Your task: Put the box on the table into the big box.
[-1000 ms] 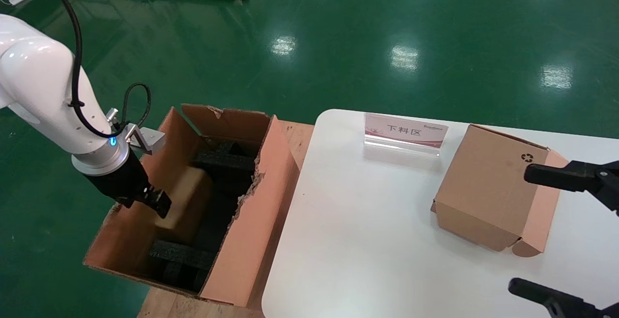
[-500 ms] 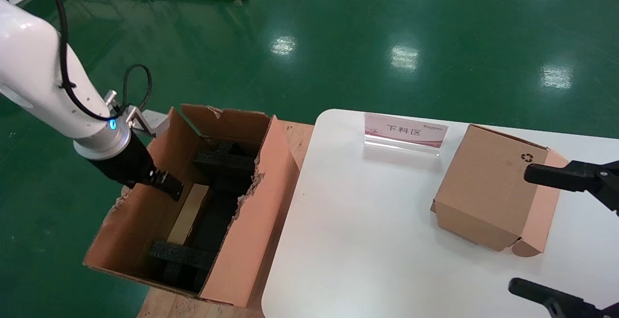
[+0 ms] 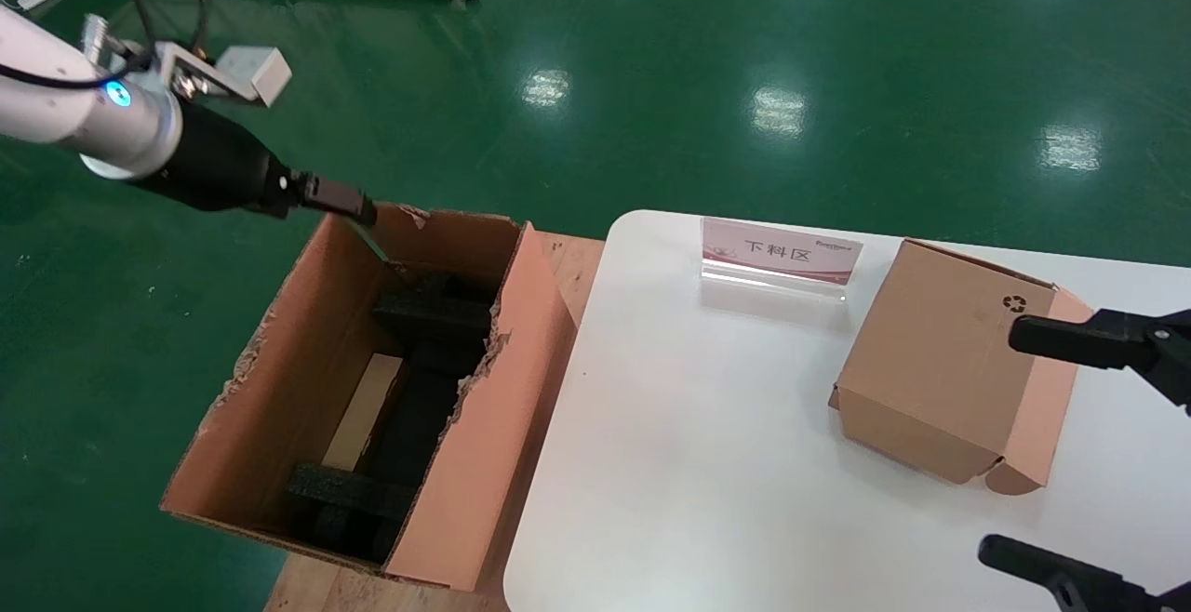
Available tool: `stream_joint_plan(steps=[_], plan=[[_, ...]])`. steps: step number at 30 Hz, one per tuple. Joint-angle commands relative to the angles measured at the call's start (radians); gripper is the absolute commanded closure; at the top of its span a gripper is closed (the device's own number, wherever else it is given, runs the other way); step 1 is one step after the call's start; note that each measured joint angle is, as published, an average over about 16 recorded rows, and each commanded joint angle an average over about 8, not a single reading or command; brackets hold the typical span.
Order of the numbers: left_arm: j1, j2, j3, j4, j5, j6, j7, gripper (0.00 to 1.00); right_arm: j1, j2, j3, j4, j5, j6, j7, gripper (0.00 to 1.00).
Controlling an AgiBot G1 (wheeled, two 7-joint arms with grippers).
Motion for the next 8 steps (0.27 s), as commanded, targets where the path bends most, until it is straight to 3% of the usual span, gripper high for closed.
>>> stream_joint_plan(steps=[1, 8], plan=[[-0.012, -0.024, -0.034, -0.004, -0.011, -0.015, 0.021, 0.0, 0.0, 0.0, 0.0, 0.0, 0.0, 0.0, 0.0, 0.0], [-0.017, -0.071, -0.097, -0.016, -0.066, -0.035, 0.088, 0.0, 0.0, 0.0, 0.0, 0.0, 0.0, 0.0, 0.0, 0.0]])
